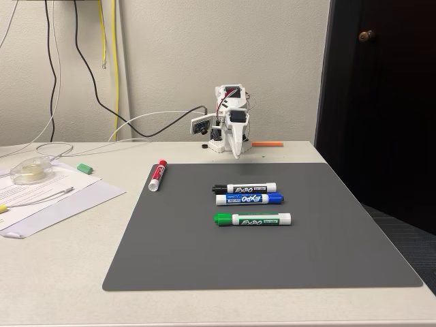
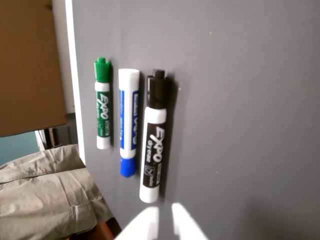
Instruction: Pick up the red marker.
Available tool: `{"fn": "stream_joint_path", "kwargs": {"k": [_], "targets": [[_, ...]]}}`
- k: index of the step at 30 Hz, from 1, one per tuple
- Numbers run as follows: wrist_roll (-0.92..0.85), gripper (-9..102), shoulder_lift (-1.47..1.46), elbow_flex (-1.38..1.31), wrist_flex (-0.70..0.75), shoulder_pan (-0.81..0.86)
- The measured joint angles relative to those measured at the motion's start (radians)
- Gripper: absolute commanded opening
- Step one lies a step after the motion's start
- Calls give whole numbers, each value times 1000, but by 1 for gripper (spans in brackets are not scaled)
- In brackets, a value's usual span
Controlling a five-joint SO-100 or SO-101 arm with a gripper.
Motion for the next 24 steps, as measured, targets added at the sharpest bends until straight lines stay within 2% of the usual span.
{"fn": "stream_joint_path", "kwargs": {"k": [20, 24], "targets": [[-3, 3, 0, 0, -2, 0], [-86, 3, 0, 0, -64, 15]]}}
